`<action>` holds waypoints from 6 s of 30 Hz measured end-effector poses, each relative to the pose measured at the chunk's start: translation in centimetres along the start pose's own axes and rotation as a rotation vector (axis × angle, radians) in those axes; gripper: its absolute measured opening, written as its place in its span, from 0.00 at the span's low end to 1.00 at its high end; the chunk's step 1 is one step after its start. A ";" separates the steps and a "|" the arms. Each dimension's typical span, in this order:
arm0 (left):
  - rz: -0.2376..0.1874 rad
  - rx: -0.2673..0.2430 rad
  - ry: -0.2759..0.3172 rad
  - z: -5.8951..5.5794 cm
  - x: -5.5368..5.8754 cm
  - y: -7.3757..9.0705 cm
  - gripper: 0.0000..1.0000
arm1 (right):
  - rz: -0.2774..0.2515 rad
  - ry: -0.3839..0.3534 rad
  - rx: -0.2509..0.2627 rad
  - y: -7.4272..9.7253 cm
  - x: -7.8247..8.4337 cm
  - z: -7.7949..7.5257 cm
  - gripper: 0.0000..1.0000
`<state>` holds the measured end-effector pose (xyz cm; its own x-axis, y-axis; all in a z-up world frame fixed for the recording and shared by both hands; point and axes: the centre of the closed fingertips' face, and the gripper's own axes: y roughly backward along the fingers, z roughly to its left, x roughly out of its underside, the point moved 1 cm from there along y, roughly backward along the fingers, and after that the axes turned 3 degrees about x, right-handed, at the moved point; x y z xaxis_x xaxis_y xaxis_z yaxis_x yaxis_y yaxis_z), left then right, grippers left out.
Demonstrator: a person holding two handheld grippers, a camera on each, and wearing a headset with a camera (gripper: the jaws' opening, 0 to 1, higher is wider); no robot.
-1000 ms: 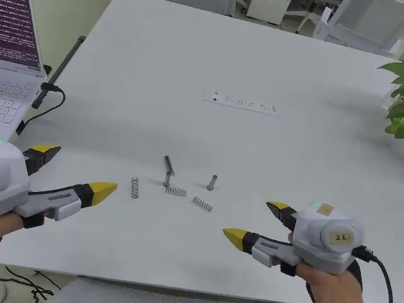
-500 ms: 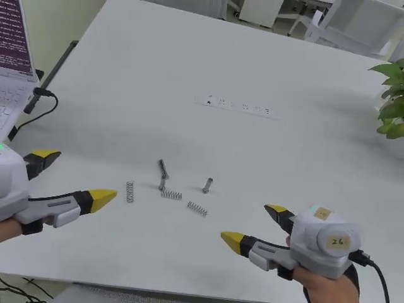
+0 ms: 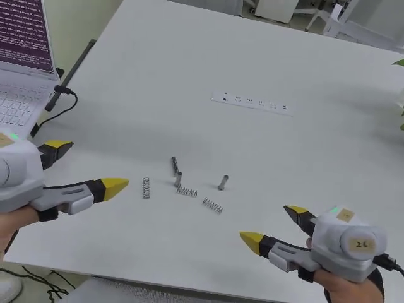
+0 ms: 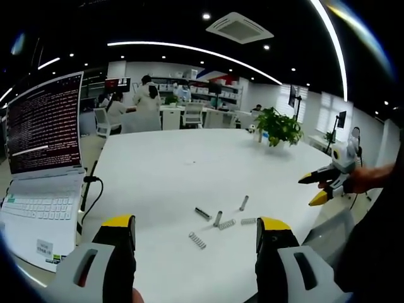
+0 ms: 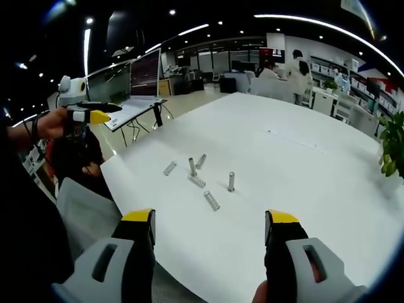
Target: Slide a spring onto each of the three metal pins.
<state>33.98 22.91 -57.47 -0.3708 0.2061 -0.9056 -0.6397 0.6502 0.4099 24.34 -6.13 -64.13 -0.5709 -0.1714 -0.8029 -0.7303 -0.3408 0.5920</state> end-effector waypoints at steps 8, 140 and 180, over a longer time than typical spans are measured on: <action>0.012 -0.002 0.000 -0.2 0.3 -0.2 0.75 | 0.002 0.005 -0.010 -0.1 -0.2 -0.4 0.69; 0.342 0.144 -0.048 1.1 10.6 -24.5 0.42 | 0.104 -0.042 0.037 -1.1 1.7 -1.2 0.66; 0.374 0.013 -0.029 4.6 11.3 -22.0 0.00 | 0.083 -0.045 0.039 -1.3 1.5 -0.9 0.66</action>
<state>46.97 14.32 -77.21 -0.5578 0.4512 -0.6966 -0.4550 0.5357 0.7113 24.82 -6.77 -66.16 -0.6453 -0.1558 -0.7479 -0.6936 -0.2909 0.6590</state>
